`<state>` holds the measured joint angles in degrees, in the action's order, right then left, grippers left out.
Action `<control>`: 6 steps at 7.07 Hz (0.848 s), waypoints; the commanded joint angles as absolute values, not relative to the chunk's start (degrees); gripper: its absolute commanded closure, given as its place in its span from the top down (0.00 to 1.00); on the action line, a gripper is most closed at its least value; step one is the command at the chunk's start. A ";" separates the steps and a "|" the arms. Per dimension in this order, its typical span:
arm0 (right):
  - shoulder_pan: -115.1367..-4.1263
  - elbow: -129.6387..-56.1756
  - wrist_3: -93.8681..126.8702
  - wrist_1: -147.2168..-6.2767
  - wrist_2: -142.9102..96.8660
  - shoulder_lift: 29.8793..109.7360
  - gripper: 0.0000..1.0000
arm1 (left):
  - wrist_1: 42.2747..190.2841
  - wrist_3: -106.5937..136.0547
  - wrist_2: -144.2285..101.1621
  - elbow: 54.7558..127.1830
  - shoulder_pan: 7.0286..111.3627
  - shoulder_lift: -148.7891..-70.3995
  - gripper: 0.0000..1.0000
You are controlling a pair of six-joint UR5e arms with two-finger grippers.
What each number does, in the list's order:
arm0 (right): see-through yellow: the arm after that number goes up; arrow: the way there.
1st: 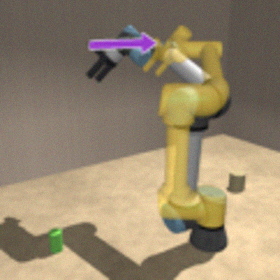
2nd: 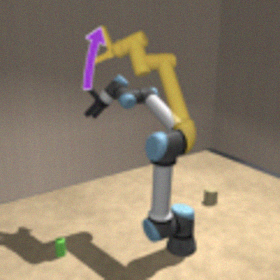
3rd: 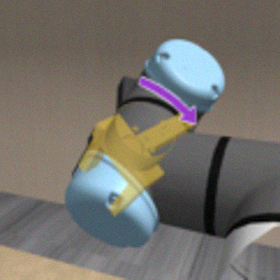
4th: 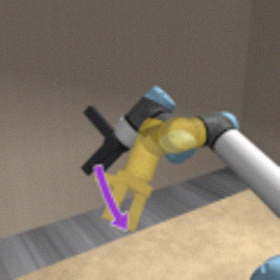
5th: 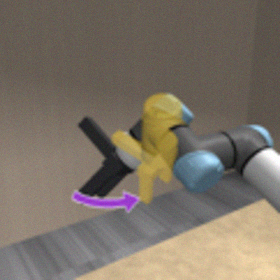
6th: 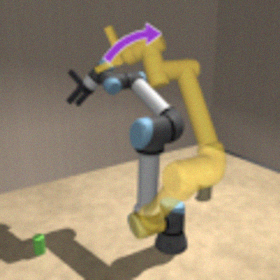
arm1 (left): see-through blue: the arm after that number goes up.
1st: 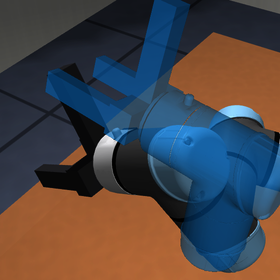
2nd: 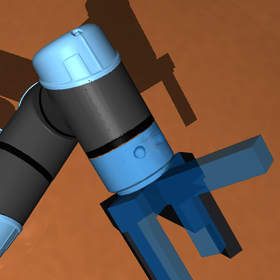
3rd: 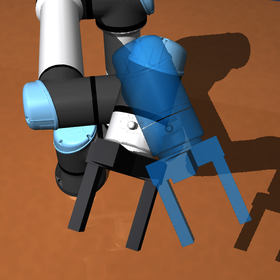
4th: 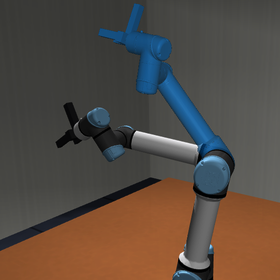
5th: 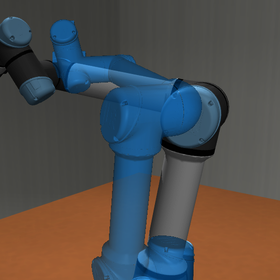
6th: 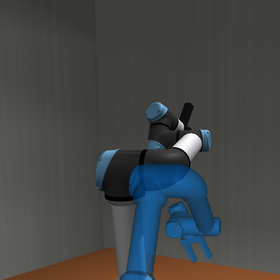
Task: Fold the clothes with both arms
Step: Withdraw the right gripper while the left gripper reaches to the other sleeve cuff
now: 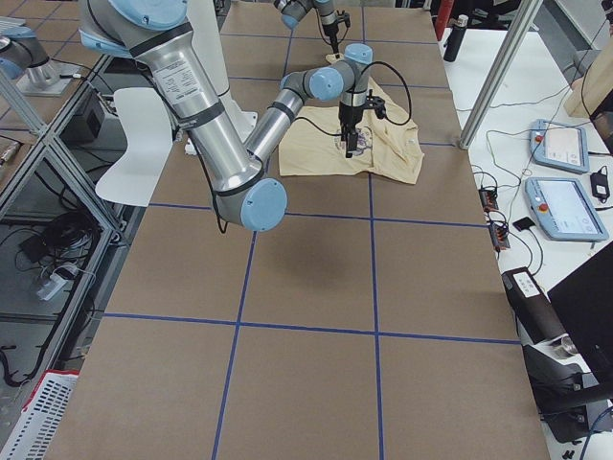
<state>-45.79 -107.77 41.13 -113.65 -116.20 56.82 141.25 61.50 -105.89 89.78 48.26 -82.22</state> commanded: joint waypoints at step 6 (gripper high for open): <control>-45.97 -107.84 41.13 -113.64 -116.19 57.13 1.00 | 137.74 60.29 -109.05 96.13 48.78 -81.21 0.00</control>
